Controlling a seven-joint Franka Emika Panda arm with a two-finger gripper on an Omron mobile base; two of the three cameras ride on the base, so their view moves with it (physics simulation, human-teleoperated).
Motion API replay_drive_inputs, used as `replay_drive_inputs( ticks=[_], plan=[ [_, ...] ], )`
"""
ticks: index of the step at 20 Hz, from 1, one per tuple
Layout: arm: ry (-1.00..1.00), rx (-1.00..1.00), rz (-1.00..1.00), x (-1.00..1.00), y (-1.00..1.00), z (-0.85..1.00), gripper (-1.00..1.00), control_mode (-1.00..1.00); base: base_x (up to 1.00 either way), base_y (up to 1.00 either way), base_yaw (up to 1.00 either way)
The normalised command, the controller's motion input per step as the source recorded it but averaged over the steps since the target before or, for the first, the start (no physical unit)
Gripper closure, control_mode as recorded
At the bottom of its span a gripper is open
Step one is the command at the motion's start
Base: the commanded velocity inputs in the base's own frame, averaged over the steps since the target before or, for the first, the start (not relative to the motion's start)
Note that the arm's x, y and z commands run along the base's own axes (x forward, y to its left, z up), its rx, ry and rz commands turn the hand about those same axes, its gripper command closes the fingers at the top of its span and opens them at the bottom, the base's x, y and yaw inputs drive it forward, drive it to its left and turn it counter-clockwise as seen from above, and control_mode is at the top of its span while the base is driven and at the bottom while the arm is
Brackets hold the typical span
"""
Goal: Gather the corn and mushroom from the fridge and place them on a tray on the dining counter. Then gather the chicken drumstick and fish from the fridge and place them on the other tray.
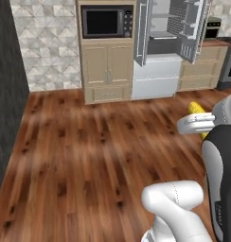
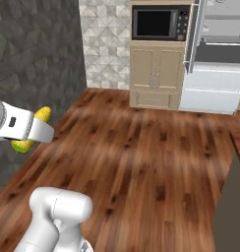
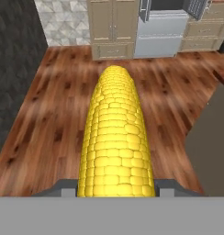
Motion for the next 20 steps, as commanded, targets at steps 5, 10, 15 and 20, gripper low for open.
replay_drive_inputs(
  ticks=[5,10,15,20],
  plan=[
    [0.00,0.00,0.00,0.00,0.00,0.00,1.00,1.00,-0.97,-0.32,0.11],
    [0.00,0.00,0.00,0.00,0.00,0.00,1.00,1.00,-1.00,-0.12,0.01],
    [0.00,0.00,0.00,0.00,0.00,0.00,1.00,1.00,-1.00,-0.32,0.00],
    [0.00,0.00,0.00,0.00,0.00,0.00,1.00,1.00,-1.00,-0.42,0.00]
  ],
)
